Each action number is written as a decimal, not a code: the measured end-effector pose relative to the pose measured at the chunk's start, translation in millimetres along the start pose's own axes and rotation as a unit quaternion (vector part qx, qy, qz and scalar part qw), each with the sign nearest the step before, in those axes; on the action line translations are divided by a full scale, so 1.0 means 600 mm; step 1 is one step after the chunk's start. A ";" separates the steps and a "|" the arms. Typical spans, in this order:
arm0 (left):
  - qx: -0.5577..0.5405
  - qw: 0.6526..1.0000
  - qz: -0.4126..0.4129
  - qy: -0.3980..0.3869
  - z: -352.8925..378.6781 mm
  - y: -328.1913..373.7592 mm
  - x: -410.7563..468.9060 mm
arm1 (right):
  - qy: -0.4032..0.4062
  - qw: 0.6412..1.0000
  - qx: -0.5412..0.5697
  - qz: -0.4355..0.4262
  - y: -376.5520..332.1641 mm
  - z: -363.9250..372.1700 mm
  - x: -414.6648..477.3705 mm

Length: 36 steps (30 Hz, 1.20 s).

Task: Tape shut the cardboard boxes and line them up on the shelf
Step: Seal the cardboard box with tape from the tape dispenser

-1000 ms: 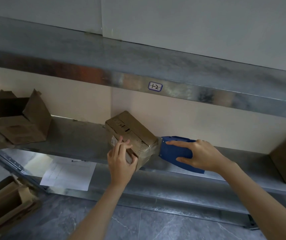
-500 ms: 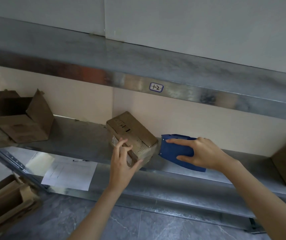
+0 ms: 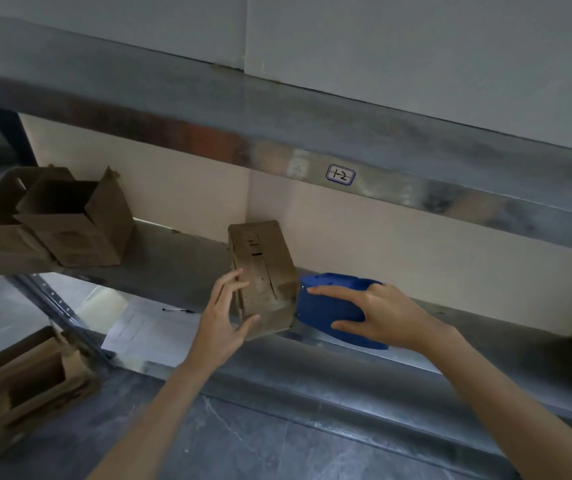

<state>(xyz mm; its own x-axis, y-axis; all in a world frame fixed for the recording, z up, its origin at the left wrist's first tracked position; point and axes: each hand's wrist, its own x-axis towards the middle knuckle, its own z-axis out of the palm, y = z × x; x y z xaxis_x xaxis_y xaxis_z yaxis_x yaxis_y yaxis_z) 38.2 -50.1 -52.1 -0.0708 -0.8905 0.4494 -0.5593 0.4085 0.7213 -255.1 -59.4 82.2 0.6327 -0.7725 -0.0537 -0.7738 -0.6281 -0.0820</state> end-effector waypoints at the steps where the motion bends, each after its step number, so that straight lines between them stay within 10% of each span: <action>1: -0.007 1.000 -0.009 0.006 0.006 0.003 0.001 | -0.006 1.000 0.002 -0.001 0.003 0.001 0.003; 36: -0.040 0.997 -0.064 0.023 0.020 -0.006 0.001 | 0.018 0.997 -0.068 0.028 0.067 0.018 0.016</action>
<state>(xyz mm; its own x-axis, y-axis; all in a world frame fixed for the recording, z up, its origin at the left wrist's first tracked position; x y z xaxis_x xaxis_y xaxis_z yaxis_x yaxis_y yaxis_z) 30.3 -54.5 -60.7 0.0354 -0.9271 0.3732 -0.4933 0.3085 0.8133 -279.9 -91.0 67.9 0.5887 -0.8081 -0.0186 -0.8064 -0.5888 0.0557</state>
